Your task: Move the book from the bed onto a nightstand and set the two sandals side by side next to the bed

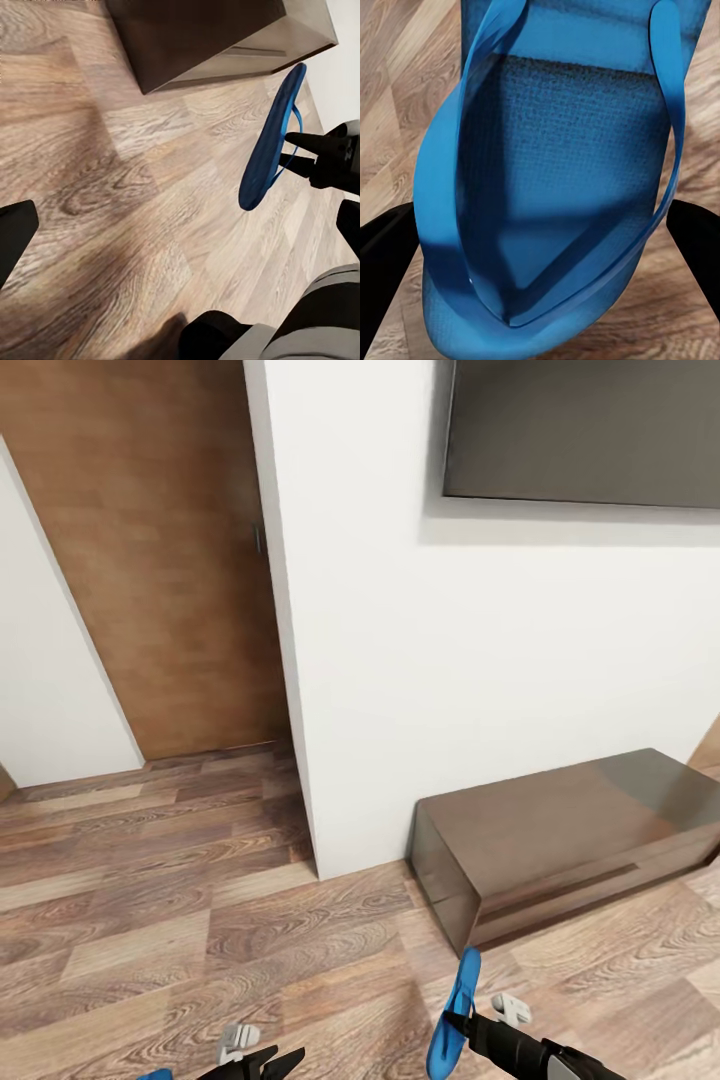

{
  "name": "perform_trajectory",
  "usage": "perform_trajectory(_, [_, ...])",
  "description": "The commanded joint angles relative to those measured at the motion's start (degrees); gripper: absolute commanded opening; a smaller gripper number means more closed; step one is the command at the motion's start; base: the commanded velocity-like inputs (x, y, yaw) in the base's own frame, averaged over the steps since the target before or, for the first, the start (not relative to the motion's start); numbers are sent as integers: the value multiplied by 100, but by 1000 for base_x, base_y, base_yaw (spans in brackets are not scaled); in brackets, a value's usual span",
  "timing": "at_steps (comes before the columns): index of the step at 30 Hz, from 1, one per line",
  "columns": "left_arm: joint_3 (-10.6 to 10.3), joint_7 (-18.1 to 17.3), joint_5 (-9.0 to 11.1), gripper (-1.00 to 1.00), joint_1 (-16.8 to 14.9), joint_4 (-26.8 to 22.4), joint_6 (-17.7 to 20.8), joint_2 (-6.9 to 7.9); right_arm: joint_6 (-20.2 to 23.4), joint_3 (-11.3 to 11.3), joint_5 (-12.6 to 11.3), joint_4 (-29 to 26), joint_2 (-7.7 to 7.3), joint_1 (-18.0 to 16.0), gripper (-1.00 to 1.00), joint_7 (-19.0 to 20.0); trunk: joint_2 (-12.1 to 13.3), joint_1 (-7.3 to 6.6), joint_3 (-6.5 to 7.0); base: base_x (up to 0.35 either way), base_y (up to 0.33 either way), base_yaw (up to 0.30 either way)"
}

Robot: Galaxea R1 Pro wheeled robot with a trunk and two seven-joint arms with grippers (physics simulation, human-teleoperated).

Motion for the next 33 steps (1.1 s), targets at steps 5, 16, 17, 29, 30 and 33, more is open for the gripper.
perform_trajectory(5, [5, -21, 38, 100, -3, 1, 60, 0, 35, 3, -40, -2, -2, -2, -100, 21, -2, -1, -5, 0, 0, 146])
perform_trajectory(16, [5, -21, 38, 100, -3, 1, 60, -1, 35, 3, -41, -2, -2, -2, -100, 21, -2, -1, -5, 0, 0, 235])
perform_trajectory(17, [5, -21, 38, 100, -3, 1, 60, -1, 35, 3, -42, -2, -2, -2, -100, 21, -2, -1, -5, 0, 0, 254])
perform_trajectory(29, [5, -21, 37, 100, -3, 1, 60, -1, 34, 3, -40, -5, -2, -2, -100, 21, -2, -1, -5, 0, 0, 255])
perform_trajectory(30, [5, -21, 38, 100, -3, 1, 60, -1, 35, 3, -40, -4, -2, -2, -100, 21, -2, -1, -5, 0, 0, 255])
perform_trajectory(33, [5, -21, 40, 100, -3, 1, 60, -1, 35, 3, -40, -2, -2, -2, -100, 21, -2, -1, -5, 0, 0, 255])
